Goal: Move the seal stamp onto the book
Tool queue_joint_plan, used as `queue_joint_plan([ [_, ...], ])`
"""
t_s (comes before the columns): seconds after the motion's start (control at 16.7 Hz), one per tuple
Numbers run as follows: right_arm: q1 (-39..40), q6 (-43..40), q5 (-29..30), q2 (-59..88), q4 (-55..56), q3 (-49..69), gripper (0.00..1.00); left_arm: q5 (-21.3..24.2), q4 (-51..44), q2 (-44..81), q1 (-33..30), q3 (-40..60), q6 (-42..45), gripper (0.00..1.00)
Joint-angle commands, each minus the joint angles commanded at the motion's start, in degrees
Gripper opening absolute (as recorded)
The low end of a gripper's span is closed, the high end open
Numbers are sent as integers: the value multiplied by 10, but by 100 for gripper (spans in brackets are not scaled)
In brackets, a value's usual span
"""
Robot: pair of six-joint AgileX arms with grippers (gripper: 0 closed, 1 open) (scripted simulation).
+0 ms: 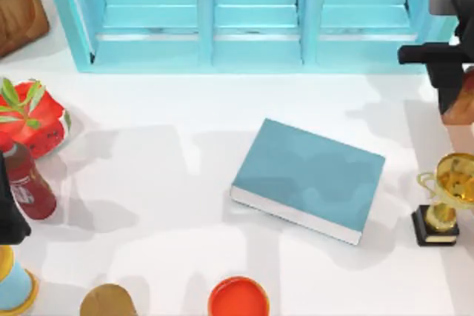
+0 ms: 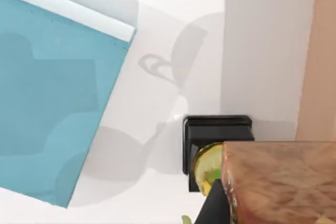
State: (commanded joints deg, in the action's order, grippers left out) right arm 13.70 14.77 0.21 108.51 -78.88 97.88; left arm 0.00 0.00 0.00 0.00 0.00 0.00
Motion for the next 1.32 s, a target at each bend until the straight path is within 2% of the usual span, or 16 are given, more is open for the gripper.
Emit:
queue_joint_plan([
  [0.54,194,196,1,141,86,51,0,0,0,0,0,0,0,100],
  [1.26,202,204,1,146,79,62,0,0,0,0,0,0,0,100],
  [1.32,202,204,1,146,79,62,8,0,0,0,0,0,0,100],
])
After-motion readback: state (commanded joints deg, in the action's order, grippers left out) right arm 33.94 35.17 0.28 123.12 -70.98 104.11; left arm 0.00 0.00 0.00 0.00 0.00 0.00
